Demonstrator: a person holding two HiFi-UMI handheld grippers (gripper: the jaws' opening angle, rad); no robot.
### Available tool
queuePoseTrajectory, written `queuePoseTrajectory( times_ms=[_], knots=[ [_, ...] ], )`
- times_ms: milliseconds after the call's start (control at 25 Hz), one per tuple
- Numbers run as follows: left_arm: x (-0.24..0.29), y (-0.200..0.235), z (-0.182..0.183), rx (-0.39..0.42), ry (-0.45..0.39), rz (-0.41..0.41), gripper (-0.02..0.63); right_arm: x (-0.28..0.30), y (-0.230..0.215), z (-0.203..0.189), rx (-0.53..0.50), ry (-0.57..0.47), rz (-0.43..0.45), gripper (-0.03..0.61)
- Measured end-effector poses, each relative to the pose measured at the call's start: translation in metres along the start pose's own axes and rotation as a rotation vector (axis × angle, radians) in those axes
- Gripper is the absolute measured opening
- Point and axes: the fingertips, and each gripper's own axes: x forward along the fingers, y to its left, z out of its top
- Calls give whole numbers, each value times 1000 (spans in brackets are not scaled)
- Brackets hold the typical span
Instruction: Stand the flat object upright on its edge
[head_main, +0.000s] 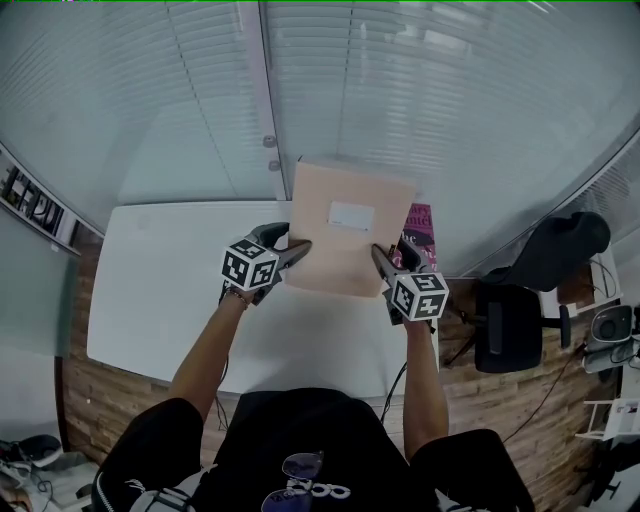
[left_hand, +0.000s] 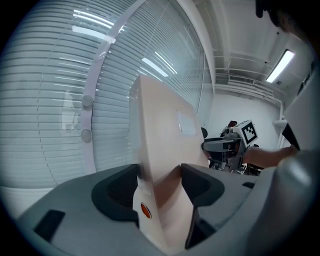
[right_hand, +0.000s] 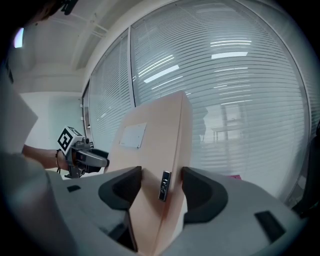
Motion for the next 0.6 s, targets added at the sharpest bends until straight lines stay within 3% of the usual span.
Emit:
queuePoseTrajectory(
  times_ms=[600],
  knots=[
    [6, 10, 14, 40, -29, 119, 282, 23, -14, 16, -63, -14, 25, 268]
  ],
)
